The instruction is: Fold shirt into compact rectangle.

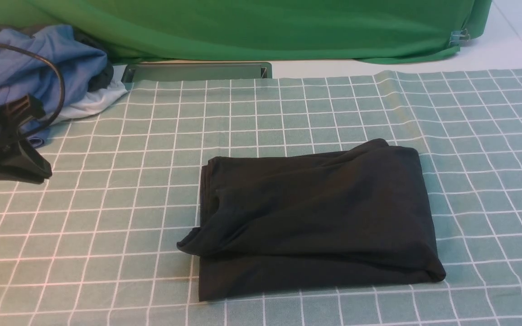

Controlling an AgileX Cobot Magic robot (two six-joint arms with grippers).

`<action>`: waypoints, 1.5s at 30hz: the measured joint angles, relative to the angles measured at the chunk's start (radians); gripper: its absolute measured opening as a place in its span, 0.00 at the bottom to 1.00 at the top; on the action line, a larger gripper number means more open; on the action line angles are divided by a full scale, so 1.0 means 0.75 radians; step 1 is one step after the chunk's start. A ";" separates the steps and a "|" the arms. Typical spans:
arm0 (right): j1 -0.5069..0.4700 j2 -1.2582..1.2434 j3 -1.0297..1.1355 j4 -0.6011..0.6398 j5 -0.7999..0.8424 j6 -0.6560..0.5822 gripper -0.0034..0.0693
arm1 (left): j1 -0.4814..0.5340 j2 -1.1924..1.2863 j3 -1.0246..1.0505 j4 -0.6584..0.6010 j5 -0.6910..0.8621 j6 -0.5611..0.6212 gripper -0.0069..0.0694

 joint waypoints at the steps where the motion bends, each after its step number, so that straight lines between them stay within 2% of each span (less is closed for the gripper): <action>1: -0.005 -0.003 0.005 -0.010 0.001 0.000 0.18 | 0.000 0.000 0.000 0.000 -0.001 -0.001 0.14; 7: -0.016 -0.005 0.007 -0.127 0.047 0.000 0.20 | 0.000 0.000 0.000 0.018 -0.007 -0.005 0.14; 19: -0.016 -0.005 0.007 -0.135 0.056 0.000 0.24 | 0.000 -0.032 0.004 0.081 0.135 -0.014 0.14; 26: -0.016 -0.005 0.007 -0.137 0.059 0.000 0.26 | 0.000 -0.307 0.076 0.065 0.140 -0.001 0.14; 29: -0.016 -0.005 0.007 -0.137 0.061 0.000 0.28 | 0.000 -0.506 0.181 -0.005 0.126 0.028 0.14; 31: -0.016 -0.005 0.007 -0.137 0.062 0.000 0.29 | 0.000 -0.733 0.377 -0.165 0.026 0.059 0.14; 32: -0.016 -0.005 0.007 -0.137 0.062 0.000 0.29 | 0.000 -0.752 0.377 -0.165 0.026 0.059 0.14; 35: -0.016 -0.005 0.007 -0.137 0.062 0.000 0.30 | 0.000 -1.100 0.680 -0.394 -0.140 0.262 0.14; 38: -0.016 -0.005 0.007 -0.137 0.062 0.000 0.30 | 0.000 -1.348 0.871 -0.463 -0.247 0.413 0.14; 45: -0.016 -0.005 0.007 -0.137 0.062 0.000 0.34 | 0.000 -1.697 0.990 -0.463 -0.540 0.329 0.14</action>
